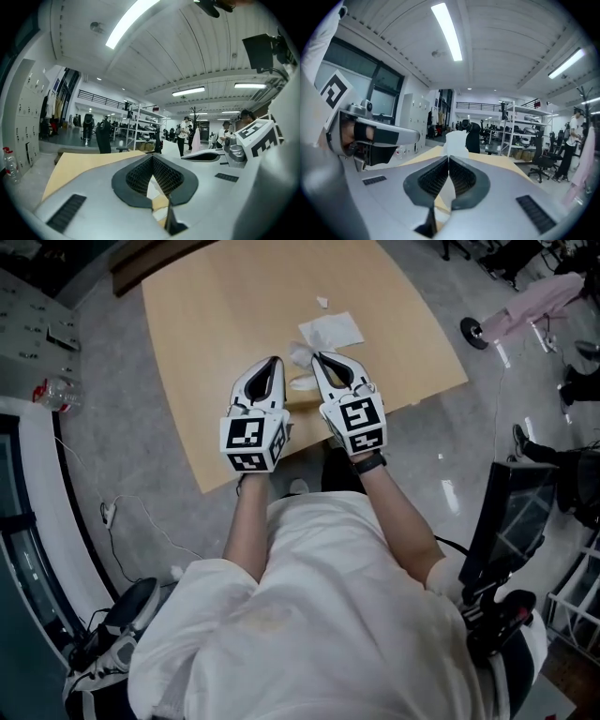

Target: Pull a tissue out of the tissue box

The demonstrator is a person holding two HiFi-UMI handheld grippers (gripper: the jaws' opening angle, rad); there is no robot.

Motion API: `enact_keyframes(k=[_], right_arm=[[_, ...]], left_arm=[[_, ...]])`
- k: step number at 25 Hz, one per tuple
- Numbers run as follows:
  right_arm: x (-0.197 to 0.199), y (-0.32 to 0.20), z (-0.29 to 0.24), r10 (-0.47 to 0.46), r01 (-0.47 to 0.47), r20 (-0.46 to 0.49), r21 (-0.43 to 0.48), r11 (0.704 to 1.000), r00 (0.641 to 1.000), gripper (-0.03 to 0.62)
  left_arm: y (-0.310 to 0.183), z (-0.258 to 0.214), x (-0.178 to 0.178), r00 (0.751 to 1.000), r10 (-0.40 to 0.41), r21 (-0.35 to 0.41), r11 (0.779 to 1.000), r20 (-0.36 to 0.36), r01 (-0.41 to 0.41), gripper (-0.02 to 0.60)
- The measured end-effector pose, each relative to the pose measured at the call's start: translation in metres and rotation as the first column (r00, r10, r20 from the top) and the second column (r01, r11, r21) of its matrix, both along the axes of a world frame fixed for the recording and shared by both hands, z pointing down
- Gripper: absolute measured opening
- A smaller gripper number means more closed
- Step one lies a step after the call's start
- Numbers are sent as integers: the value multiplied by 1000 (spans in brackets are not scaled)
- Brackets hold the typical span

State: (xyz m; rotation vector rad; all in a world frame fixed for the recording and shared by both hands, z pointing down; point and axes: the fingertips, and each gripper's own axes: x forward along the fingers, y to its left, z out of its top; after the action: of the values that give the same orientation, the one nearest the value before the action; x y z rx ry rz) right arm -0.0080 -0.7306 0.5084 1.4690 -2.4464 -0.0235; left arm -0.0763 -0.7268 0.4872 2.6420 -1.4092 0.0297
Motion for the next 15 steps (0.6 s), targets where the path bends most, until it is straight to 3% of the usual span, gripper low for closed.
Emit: enact_keyframes(k=[5, 15], right_arm=[[15, 4, -29, 37, -42, 66, 70, 997, 997, 8], [32, 6, -60, 77, -86, 68, 149, 985, 995, 8]], left_arm=[[5, -22, 9, 1000, -11, 76, 997, 6, 10, -9], [1, -52, 11, 1000, -25, 153, 988, -19, 28, -9]])
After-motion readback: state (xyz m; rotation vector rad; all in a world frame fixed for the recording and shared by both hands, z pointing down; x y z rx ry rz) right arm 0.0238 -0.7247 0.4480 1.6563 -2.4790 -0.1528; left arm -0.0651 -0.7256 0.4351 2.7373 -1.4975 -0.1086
